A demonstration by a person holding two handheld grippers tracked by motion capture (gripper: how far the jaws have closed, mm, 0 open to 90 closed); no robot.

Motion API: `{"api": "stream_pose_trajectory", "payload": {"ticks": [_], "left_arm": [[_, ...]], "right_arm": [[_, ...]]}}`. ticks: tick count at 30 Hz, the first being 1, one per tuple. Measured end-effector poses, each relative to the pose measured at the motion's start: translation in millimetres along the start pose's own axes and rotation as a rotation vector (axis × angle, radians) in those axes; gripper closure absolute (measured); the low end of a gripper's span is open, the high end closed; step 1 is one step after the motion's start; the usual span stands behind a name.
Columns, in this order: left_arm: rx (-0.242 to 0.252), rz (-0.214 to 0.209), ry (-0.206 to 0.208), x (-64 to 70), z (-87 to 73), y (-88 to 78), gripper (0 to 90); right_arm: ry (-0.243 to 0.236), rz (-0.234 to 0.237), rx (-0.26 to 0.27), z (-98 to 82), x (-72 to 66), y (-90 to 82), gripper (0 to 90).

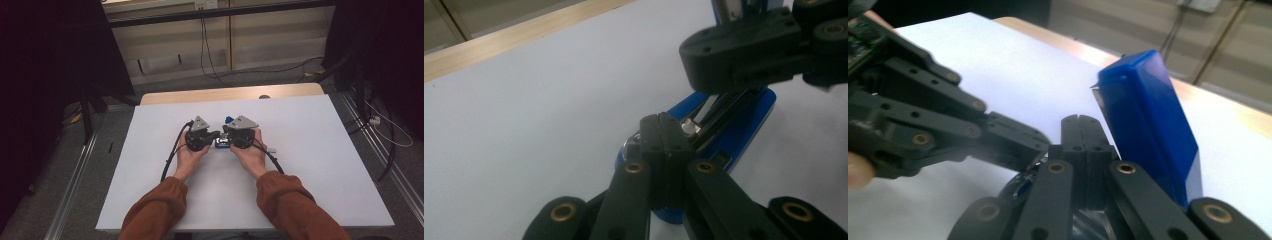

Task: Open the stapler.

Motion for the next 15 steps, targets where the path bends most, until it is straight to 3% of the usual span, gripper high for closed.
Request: {"api": "stream_pose_trajectory", "payload": {"ticks": [4,15], "left_arm": [[-0.001,0.002,-0.001,0.5,0.0,0.1,90.0],[0.005,-0.003,0.002,0.4,-0.3,0.1,90.0]], "right_arm": [[0.008,-0.021,0.006,1.2,2.0,-1.5,90.0],[0.023,-0.022,0.015,2.7,7.1,-5.0,90.0]]}}
Point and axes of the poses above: each handheld gripper's, and its own axes: y roughly forward along the jaws, z roughly out of its top, x roughly to its right, the point moved 6 cm from there along y, roughly forward along the jaws, and after that the axes turned 2 degrees about x, right-handed, at the moved point
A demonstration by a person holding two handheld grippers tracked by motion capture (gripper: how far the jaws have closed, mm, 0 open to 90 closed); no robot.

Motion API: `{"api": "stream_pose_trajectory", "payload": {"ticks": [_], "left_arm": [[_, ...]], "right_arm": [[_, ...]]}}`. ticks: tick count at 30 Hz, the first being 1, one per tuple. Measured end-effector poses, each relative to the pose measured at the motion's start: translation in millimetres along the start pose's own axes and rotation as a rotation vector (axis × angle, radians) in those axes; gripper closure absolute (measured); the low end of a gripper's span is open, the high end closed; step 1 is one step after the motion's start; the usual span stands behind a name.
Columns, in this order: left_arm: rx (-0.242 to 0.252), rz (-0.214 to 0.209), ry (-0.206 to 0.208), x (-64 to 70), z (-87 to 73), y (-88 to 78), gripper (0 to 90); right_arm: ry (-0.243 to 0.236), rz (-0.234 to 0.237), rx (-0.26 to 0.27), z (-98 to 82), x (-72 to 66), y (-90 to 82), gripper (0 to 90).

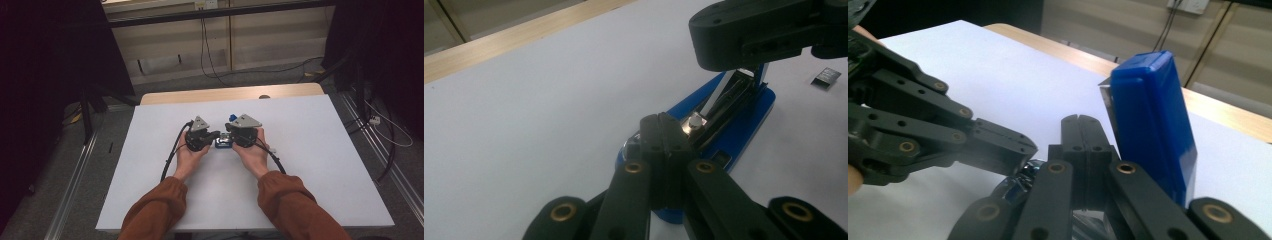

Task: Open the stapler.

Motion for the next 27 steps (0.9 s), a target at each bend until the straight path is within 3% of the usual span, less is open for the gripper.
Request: {"api": "stream_pose_trajectory", "payload": {"ticks": [27], "left_arm": [[0.012,0.0,-0.001,-0.6,-0.8,-0.3,90.0]], "right_arm": [[0.017,-0.035,0.023,1.1,16.8,-12.9,90.0]]}}
Point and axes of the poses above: each handheld gripper's, and its own axes: y roughly forward along the jaws, z roughly out of its top, x roughly to its right, the point moved 6 cm from there along y, roughly forward along the jaws, and after that the axes turned 2 degrees about x, right-handed, at the moved point
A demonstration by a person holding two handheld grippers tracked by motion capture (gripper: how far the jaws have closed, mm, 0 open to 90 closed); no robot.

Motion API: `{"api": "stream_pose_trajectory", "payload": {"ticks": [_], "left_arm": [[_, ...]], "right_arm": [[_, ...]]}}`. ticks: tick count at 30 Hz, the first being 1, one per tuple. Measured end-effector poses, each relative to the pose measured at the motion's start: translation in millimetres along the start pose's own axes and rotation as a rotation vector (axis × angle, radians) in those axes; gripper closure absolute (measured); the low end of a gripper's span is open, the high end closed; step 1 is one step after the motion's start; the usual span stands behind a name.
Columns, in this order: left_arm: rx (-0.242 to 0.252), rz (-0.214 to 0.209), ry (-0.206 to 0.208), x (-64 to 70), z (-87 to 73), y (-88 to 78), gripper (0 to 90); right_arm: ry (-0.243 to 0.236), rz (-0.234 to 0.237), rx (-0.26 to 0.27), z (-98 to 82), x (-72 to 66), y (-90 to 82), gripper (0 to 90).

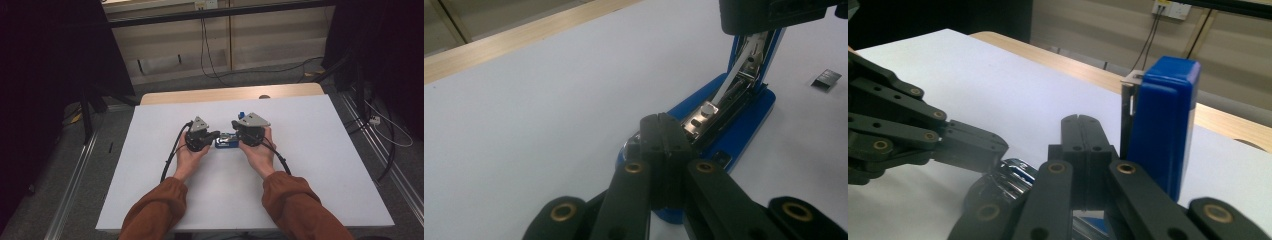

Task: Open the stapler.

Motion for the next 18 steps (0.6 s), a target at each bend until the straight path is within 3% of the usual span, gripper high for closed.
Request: {"api": "stream_pose_trajectory", "payload": {"ticks": [18], "left_arm": [[0.002,-0.004,-0.024,0.5,-0.6,0.0,90.0]], "right_arm": [[0.0,-0.009,0.005,-0.7,9.3,-6.8,90.0]]}}
Point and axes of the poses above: each handheld gripper's, and its own axes: y roughly forward along the jaws, z roughly out of its top, x roughly to its right, the point moved 6 cm from there along y, roughly forward along the jaws, and after that the axes turned 2 degrees about x, right-handed, at the moved point
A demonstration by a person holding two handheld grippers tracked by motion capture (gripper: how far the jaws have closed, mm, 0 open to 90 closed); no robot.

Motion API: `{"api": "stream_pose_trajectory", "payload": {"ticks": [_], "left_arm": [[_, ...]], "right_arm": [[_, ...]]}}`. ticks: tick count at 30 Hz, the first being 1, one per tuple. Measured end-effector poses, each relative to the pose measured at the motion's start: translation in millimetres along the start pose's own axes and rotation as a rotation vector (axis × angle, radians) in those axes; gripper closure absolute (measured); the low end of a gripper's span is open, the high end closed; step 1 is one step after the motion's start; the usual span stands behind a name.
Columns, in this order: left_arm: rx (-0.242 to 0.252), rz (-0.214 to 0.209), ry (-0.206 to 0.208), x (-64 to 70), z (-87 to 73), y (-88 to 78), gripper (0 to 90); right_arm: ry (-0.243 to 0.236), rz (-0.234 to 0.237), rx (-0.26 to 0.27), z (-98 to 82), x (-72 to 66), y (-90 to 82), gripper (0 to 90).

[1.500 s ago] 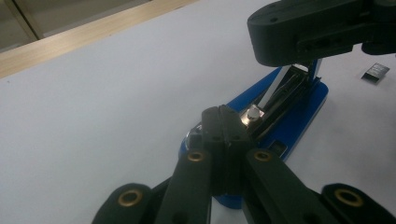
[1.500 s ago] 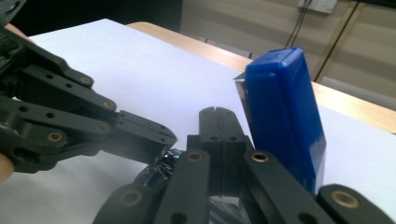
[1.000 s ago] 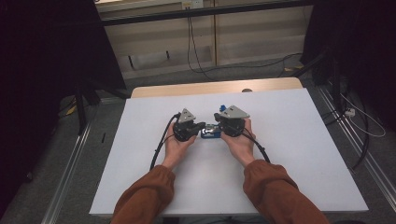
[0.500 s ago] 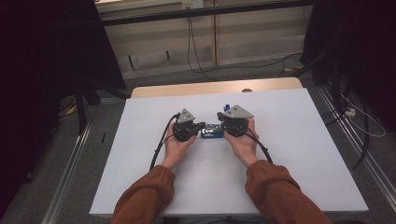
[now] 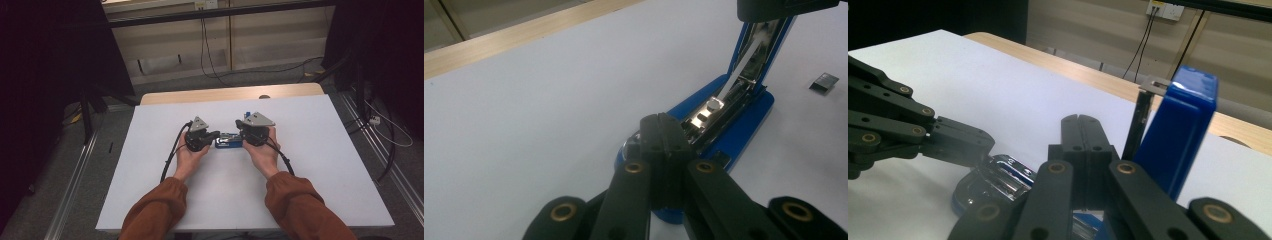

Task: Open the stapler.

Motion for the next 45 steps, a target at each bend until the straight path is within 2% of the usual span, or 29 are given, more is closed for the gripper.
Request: {"api": "stream_pose_trajectory", "payload": {"ticks": [6,11,14,20,26,31,36,45], "left_arm": [[0.001,0.002,0.0,0.0,-0.1,0.0,90.0],[0.001,0.003,0.002,0.3,-0.1,0.0,90.0],[-0.002,0.013,0.028,1.0,0.2,-0.2,90.0],[0.001,0.011,0.021,0.8,0.1,-0.1,90.0],[0.002,0.011,0.02,0.8,0.0,-0.2,90.0],[0.001,0.011,0.016,0.6,-0.1,-0.3,90.0],[0.004,0.008,0.011,0.4,-0.2,-0.2,90.0],[0.004,0.009,0.011,0.5,-0.3,-0.3,90.0]], "right_arm": [[-0.012,-0.014,-0.005,-1.6,5.4,-3.5,90.0],[0.004,-0.007,-0.005,-3.4,9.7,-6.7,90.0],[0.0,-0.007,-0.008,-3.6,9.4,-7.4,90.0],[-0.007,-0.004,-0.004,-4.4,9.5,-7.9,90.0],[0.007,0.005,0.006,-5.8,10.2,-10.2,90.0],[0.028,-0.009,-0.003,-9.4,18.4,-13.7,90.0],[0.013,-0.002,-0.004,-11.3,20.3,-16.0,90.0],[0.015,-0.001,-0.006,-11.9,21.0,-16.6,90.0]]}}
Point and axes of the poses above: each handheld gripper's, and its own axes: y roughly forward along the jaws, z roughly out of its top, x roughly to its right, the point moved 6 cm from there along y, roughly forward along the jaws, and after that the axes turned 2 degrees about x, right-handed, at the moved point
